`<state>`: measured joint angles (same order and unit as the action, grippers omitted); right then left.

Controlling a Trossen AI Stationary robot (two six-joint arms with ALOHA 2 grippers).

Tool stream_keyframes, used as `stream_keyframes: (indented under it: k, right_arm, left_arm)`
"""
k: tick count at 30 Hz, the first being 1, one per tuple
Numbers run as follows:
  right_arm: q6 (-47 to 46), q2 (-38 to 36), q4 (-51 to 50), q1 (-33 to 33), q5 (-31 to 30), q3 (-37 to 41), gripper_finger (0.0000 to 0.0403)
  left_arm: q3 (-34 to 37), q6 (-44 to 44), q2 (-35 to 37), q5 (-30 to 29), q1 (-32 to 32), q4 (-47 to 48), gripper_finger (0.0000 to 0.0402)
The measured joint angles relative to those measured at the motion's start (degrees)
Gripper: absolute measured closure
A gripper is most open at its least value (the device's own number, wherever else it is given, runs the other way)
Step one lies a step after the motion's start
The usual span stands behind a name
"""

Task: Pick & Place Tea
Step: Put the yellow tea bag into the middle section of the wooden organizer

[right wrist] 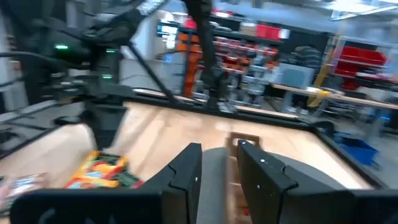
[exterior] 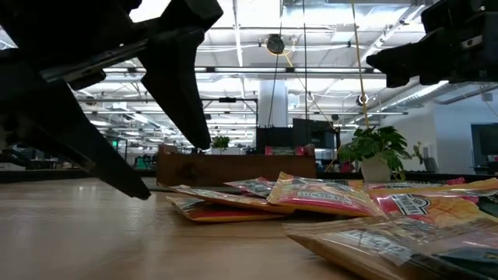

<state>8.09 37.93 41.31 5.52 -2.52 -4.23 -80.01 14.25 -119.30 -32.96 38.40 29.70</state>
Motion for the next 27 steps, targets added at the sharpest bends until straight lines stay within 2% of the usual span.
stream_keyframes:
  k: [11, 14, 18, 25, 27]
  right_arm:
    - [0.1, 0.0, -0.4, 0.0, -0.7, 0.0, 0.0312]
    - [0.1, 0.0, -0.4, 0.0, -0.7, 0.0, 0.0312]
    - [0.1, 0.0, -0.4, 0.0, -0.7, 0.0, 0.0312]
    - [-0.1, 0.0, -0.4, 0.0, -0.5, 0.0, 0.0312]
    - [-0.1, 0.0, -0.4, 0.0, -0.4, 0.0, 0.0312]
  left_arm:
    - [0.0, 1.8, -2.2, -0.8, -0.6, -1.7, 0.0152]
    - [0.0, 3.2, -2.2, -1.5, -0.4, -1.8, 0.0163]
    - [0.0, 4.9, -2.4, -2.3, 0.0, -1.6, 0.022]
    - [0.0, 5.1, -2.4, -1.8, -0.3, -2.3, 0.0367]
    - [0.0, 5.1, -2.4, -2.0, -0.3, -2.5, 0.0392]
